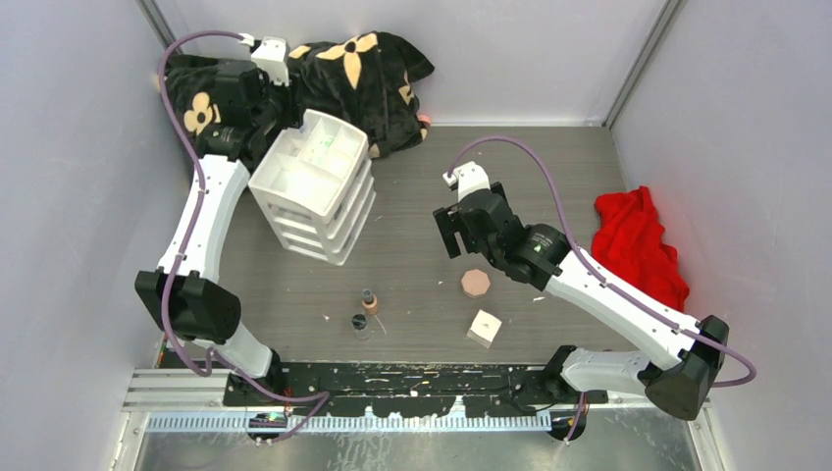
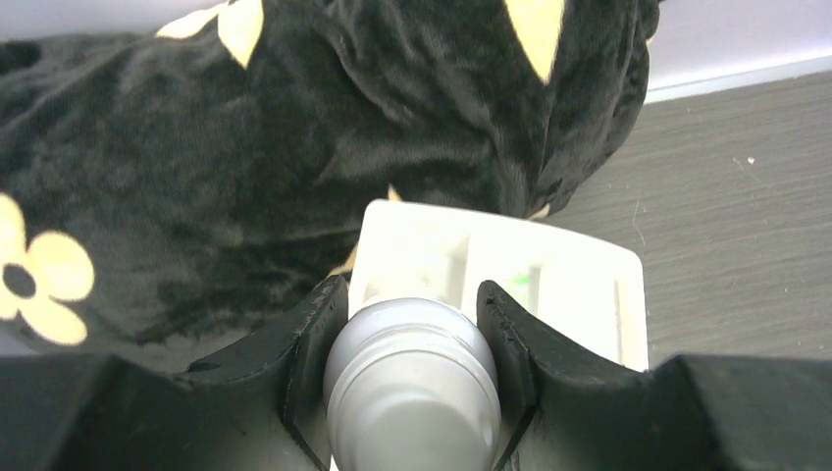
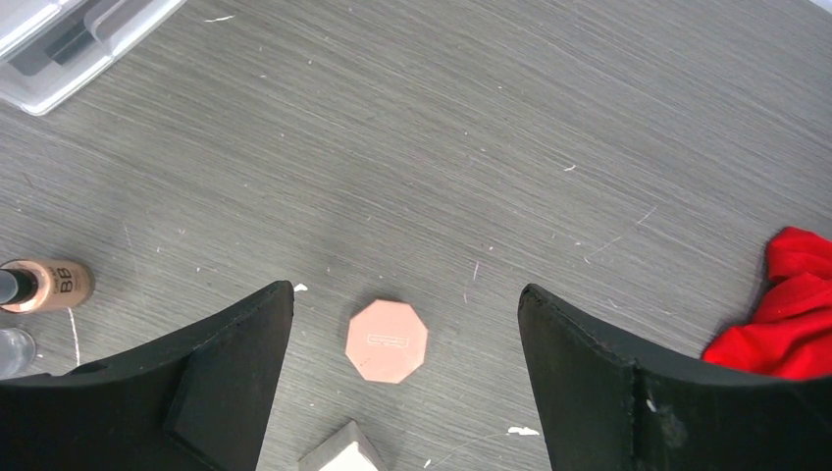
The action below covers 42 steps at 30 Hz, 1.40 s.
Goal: Organize the makeup
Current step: Place the makeup in the storage box.
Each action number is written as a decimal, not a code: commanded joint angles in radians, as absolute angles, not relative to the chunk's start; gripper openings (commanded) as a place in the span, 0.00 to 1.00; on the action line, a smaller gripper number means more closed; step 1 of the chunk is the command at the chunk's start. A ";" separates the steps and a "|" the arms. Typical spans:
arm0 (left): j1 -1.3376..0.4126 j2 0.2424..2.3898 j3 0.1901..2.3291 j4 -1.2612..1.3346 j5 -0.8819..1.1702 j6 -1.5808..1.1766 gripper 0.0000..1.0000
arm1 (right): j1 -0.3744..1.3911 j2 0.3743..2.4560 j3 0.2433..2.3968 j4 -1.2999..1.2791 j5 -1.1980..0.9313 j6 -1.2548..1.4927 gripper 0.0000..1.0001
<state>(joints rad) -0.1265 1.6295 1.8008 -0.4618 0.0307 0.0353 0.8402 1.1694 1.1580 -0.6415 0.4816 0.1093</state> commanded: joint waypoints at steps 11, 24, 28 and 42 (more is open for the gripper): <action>-0.073 1.475 1.654 -0.396 0.049 0.027 0.00 | 0.830 1.178 1.138 -0.574 0.439 0.126 0.89; -0.072 1.503 1.591 -0.385 0.039 0.016 0.26 | 0.824 1.182 1.126 -0.575 0.444 0.129 0.89; -0.072 1.483 1.573 -0.371 0.054 0.023 0.49 | 0.824 1.187 1.123 -0.571 0.437 0.130 0.89; -0.072 1.374 1.575 -0.336 0.071 0.007 1.00 | 0.819 1.182 1.100 -0.569 0.422 0.128 0.89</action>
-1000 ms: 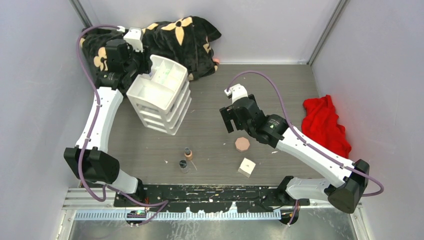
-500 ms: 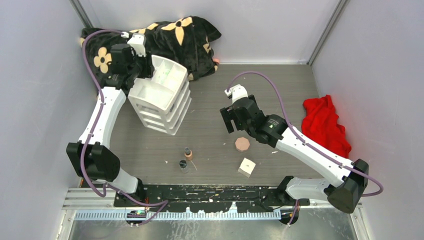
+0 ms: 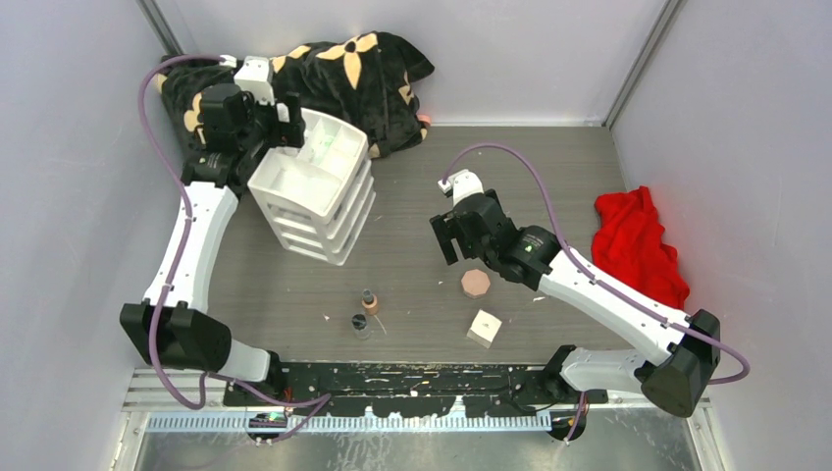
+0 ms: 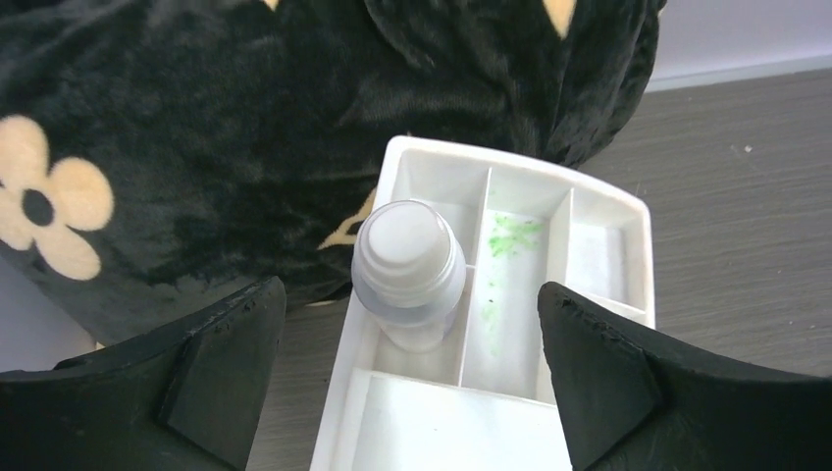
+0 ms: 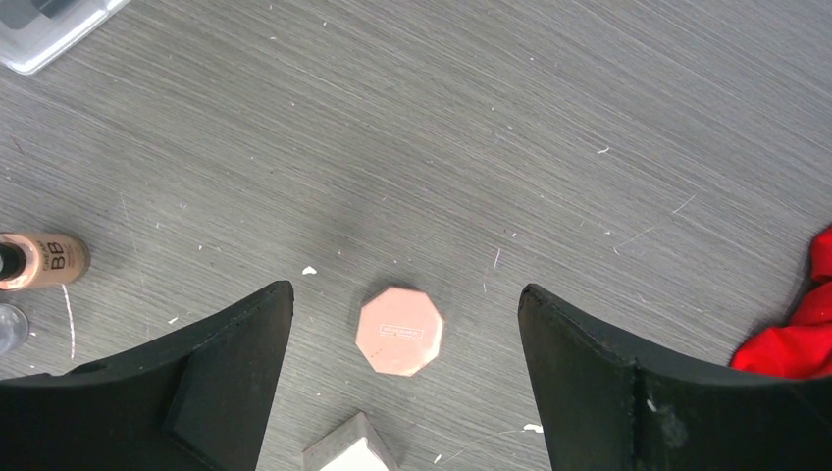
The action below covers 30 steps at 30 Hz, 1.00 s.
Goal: Organize the makeup
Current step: Place the makeup in the storage box.
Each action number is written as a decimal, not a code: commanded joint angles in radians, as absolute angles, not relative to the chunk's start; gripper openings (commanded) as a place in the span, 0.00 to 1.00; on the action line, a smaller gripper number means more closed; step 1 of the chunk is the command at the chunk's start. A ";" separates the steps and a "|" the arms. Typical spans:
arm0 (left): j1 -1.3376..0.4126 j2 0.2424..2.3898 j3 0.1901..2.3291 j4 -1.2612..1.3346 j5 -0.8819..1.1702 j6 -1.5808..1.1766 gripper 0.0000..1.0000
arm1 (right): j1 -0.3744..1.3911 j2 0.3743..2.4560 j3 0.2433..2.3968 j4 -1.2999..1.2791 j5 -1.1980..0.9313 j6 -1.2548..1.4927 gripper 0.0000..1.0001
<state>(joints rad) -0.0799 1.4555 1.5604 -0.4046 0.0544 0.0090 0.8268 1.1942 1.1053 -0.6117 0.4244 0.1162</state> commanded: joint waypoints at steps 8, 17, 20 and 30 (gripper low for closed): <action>-0.073 1.158 1.427 -0.385 0.087 -0.077 1.00 | 0.817 1.183 1.094 -0.549 0.403 0.113 0.89; -0.079 0.846 1.219 -0.540 0.182 -0.197 0.85 | 0.817 1.193 1.081 -0.536 0.335 0.106 0.89; -0.100 0.770 1.155 -0.579 0.270 -0.241 0.80 | 0.816 1.211 1.093 -0.538 0.328 0.107 0.88; -0.266 0.596 0.810 -0.618 0.231 -0.328 0.71 | 0.816 1.239 1.106 -0.541 0.322 0.117 0.87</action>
